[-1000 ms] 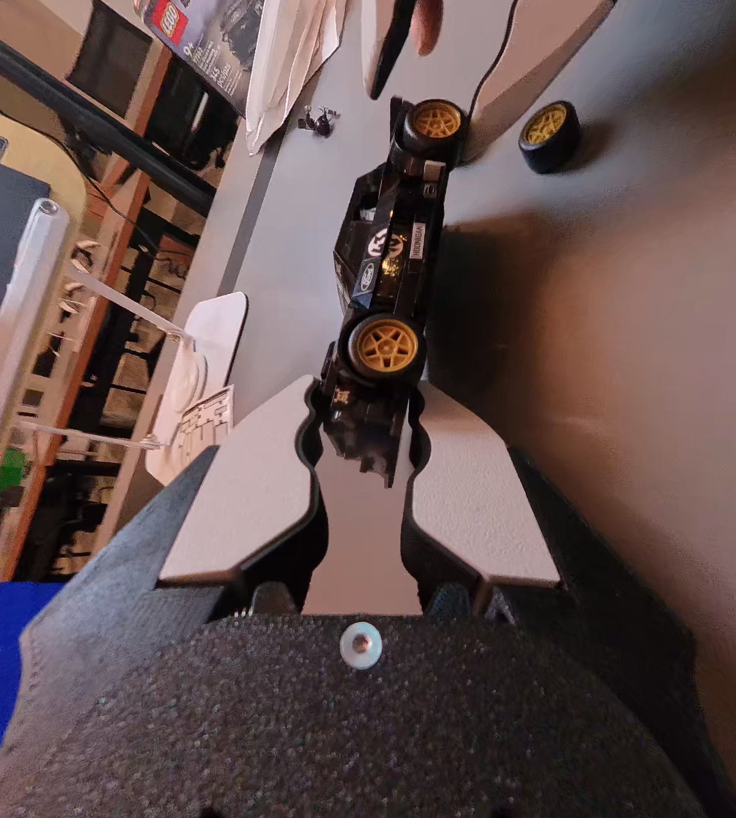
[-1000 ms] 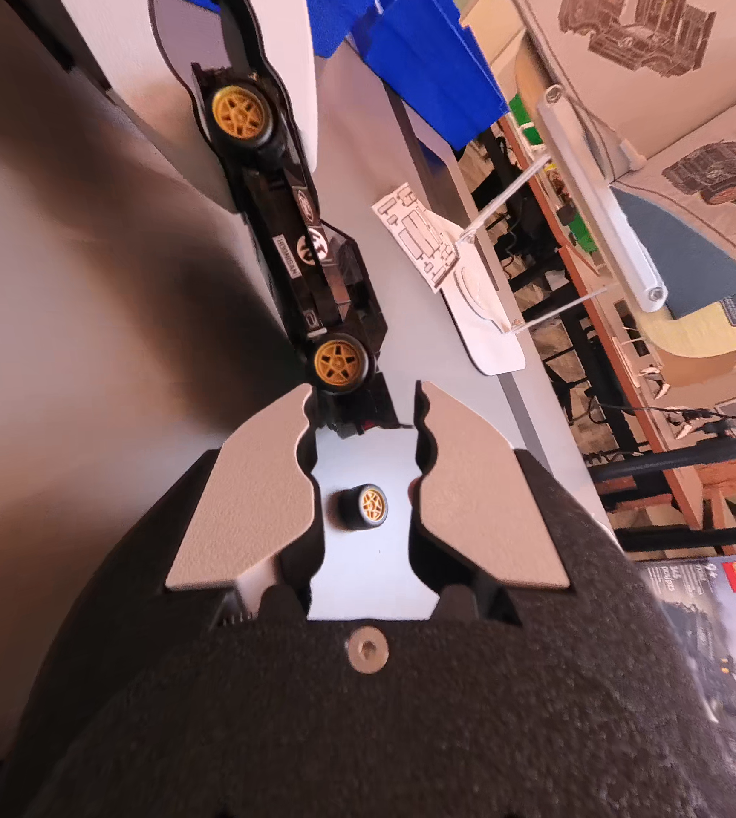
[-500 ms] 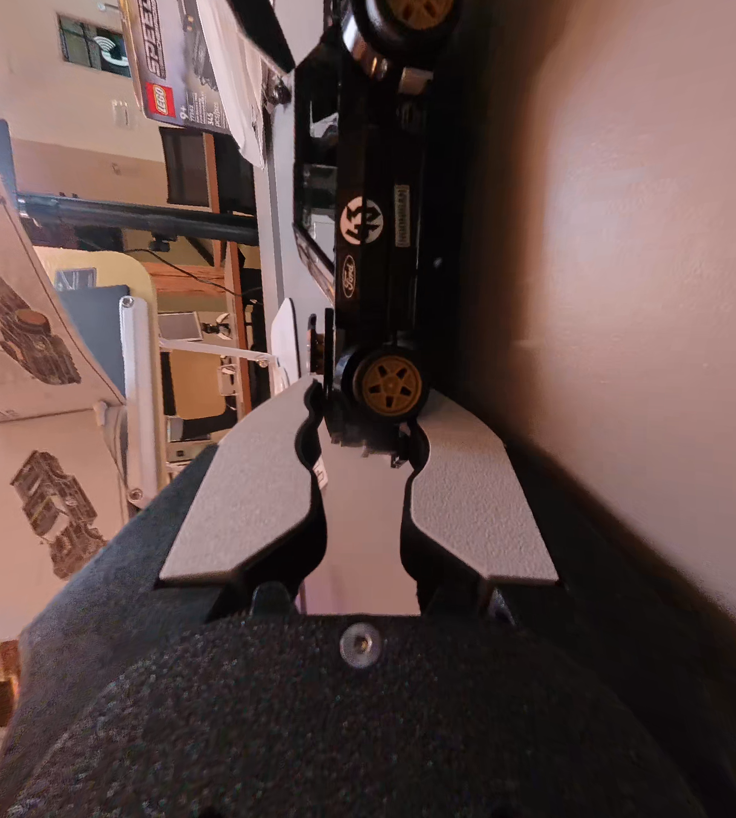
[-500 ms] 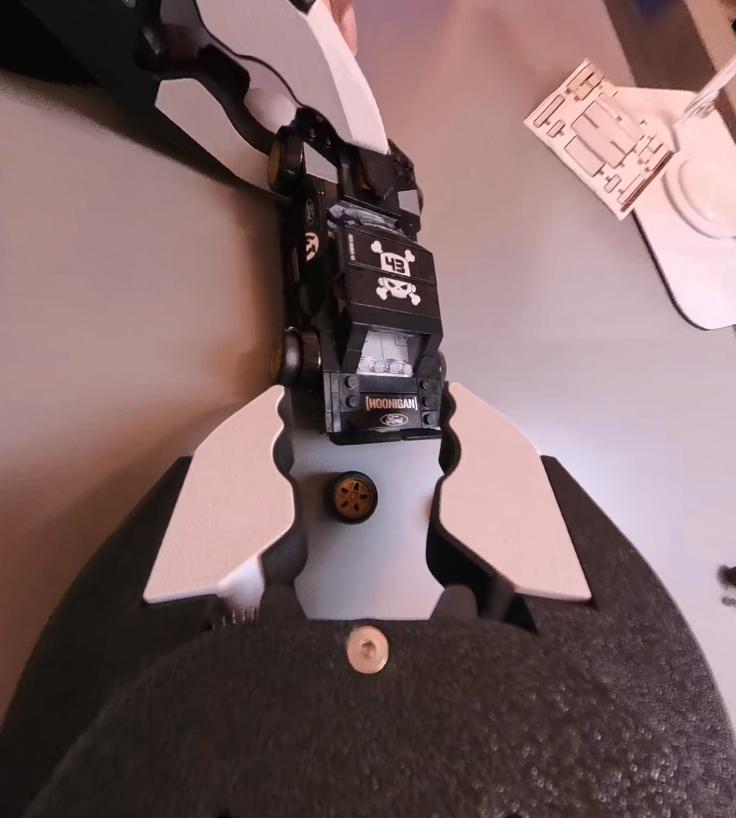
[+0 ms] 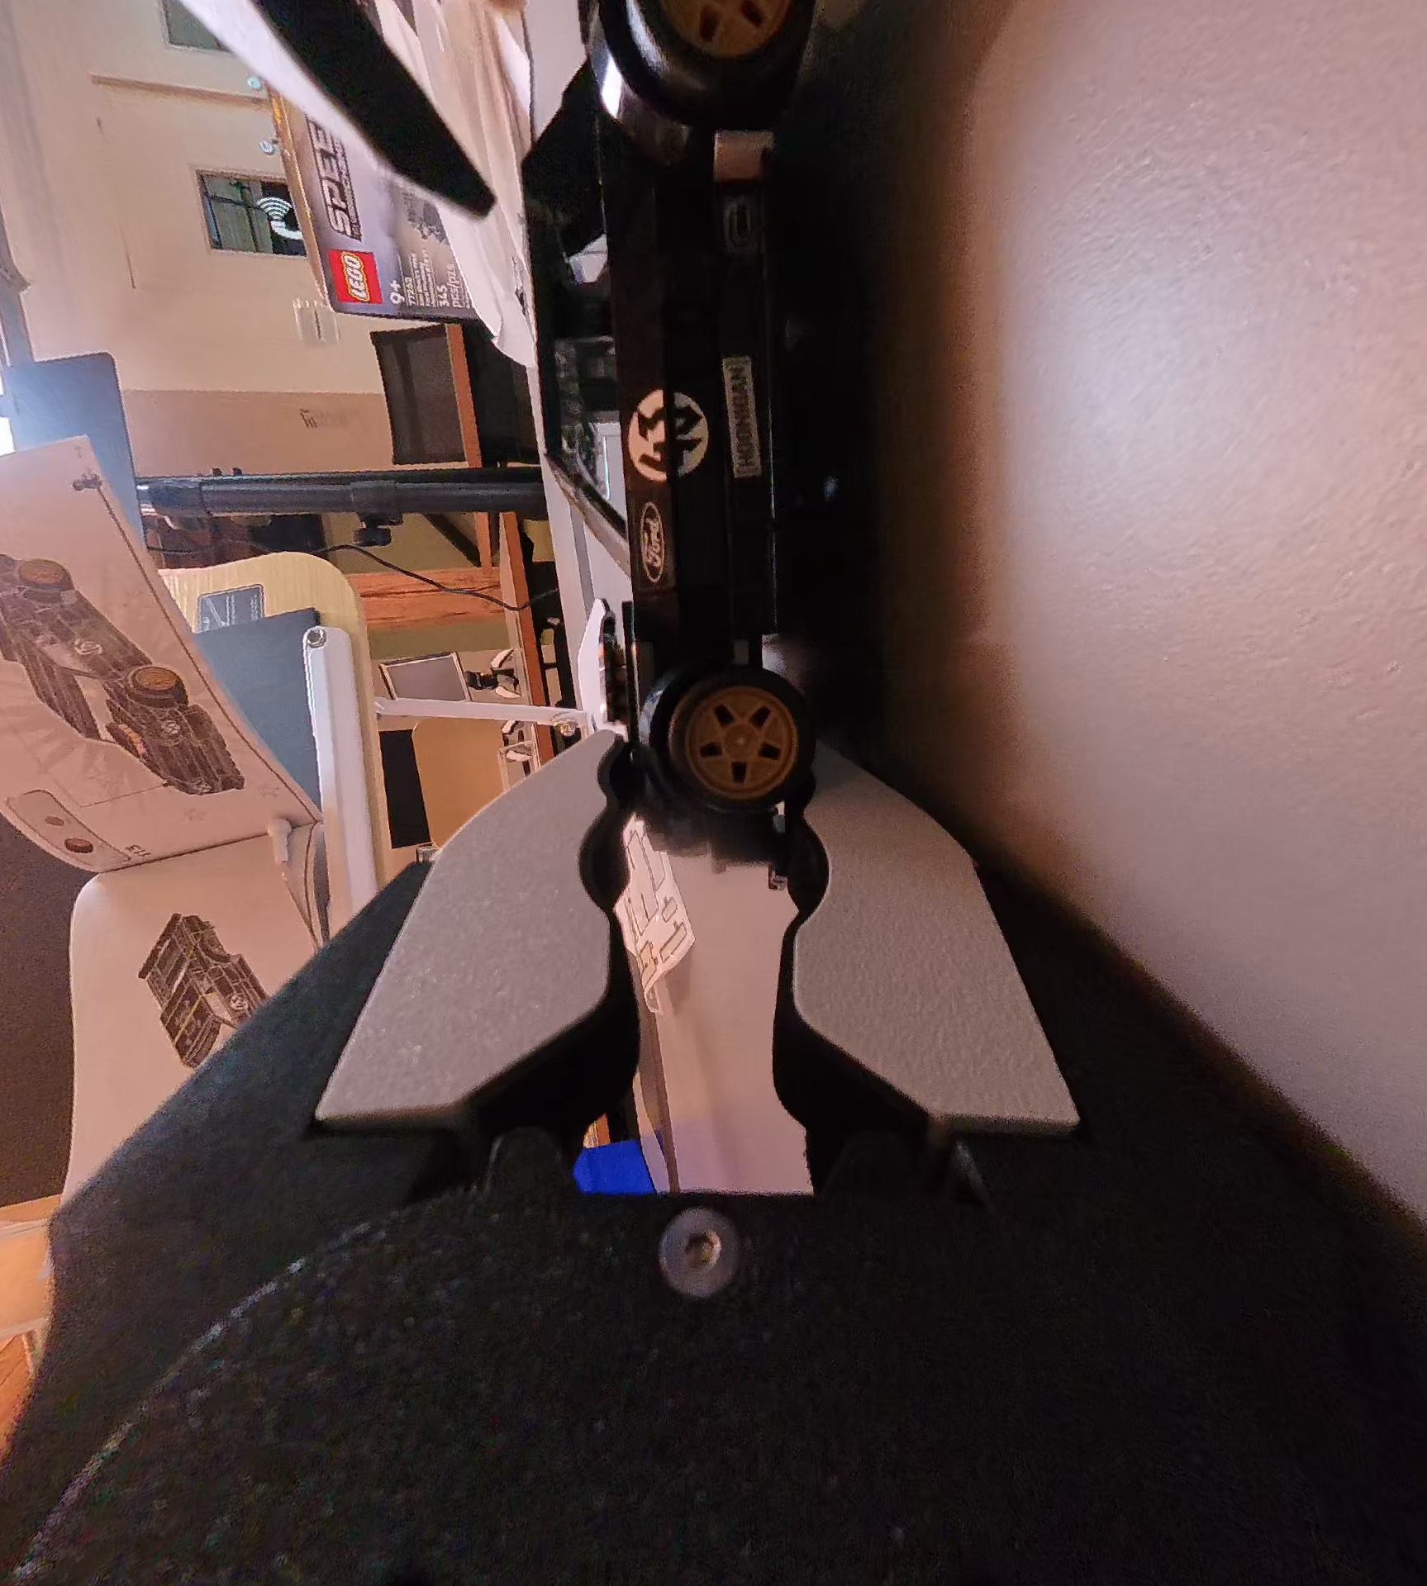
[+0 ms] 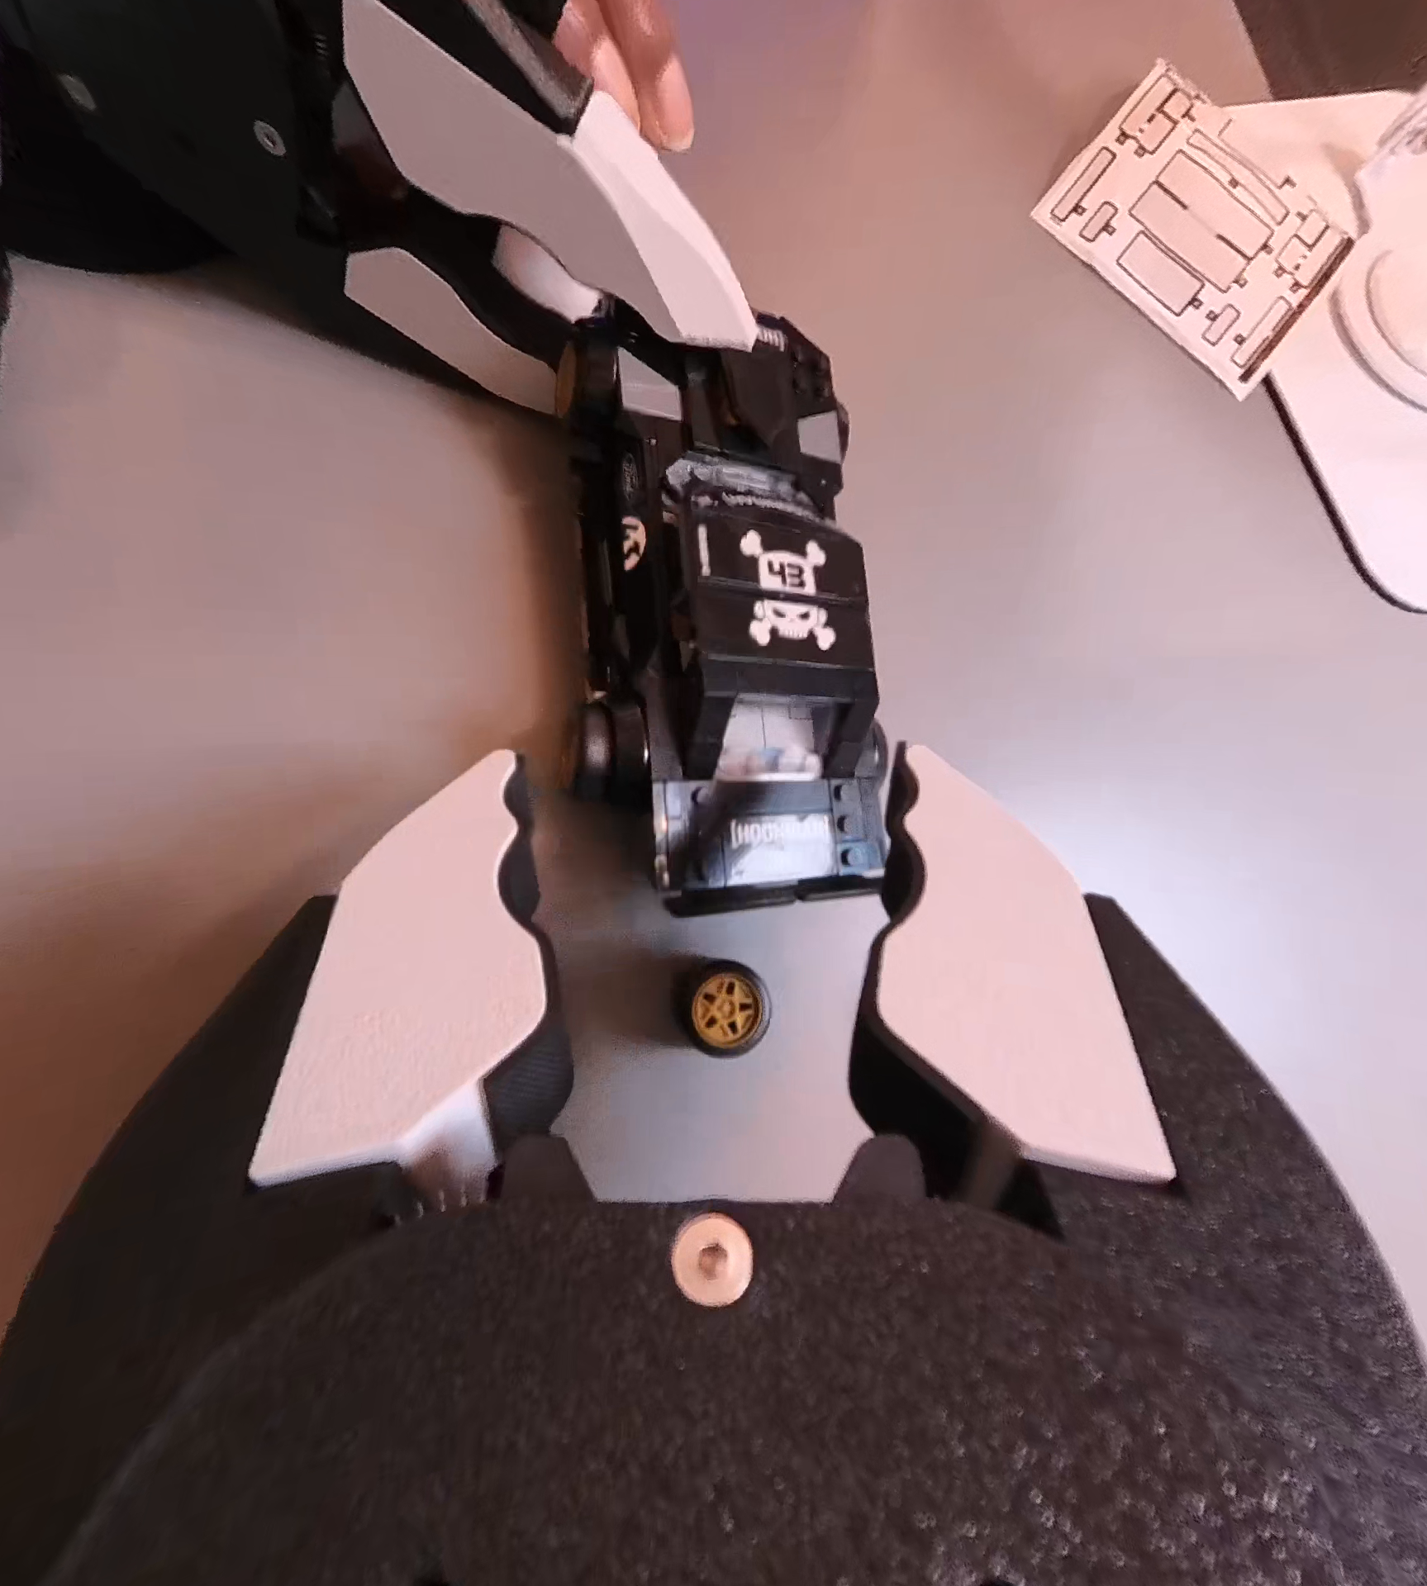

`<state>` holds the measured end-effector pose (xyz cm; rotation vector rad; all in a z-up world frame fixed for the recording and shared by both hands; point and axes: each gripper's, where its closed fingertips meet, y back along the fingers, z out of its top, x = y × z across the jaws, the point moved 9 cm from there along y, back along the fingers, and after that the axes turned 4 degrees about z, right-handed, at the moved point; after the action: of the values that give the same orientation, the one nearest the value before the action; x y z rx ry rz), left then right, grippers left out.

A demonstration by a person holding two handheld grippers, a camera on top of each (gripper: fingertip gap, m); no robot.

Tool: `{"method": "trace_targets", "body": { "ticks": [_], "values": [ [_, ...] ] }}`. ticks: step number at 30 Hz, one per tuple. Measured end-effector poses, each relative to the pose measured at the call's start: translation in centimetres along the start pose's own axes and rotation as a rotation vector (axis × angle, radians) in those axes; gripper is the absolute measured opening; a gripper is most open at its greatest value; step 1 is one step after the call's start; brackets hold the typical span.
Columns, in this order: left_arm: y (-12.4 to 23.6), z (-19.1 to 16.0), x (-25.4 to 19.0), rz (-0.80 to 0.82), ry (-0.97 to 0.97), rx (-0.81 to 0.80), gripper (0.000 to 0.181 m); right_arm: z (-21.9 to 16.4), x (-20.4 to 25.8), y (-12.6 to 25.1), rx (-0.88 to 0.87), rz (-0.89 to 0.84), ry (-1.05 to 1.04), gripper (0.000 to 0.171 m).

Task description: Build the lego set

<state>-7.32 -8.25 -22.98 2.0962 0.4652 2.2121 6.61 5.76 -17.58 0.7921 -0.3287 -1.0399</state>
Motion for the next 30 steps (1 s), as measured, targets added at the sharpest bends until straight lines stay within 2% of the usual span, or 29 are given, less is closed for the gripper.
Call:
{"method": "trace_targets", "body": {
  "ticks": [7,12,17,26,30],
  "values": [
    [-0.1,0.0,0.1,0.012,0.001,0.002,0.034,2.8,-4.0,-2.2,0.082,0.219,-0.091,0.079],
    [-0.2,-0.1,0.1,0.020,-0.001,0.004,0.034,3.7,-4.3,-4.8,0.274,0.353,-0.105,0.072],
    [-0.3,-0.2,0.0,0.019,-0.001,0.009,0.034,3.9,-4.6,-5.4,0.313,0.418,-0.124,0.066],
    [-0.8,-0.7,0.8,0.064,0.063,0.050,0.063,3.9,-5.6,-5.5,0.292,0.465,-0.187,0.065],
    [-0.8,-1.0,1.1,0.056,0.096,0.067,0.068,3.8,-6.7,-5.5,0.271,0.541,-0.263,0.064]
  ]
}}
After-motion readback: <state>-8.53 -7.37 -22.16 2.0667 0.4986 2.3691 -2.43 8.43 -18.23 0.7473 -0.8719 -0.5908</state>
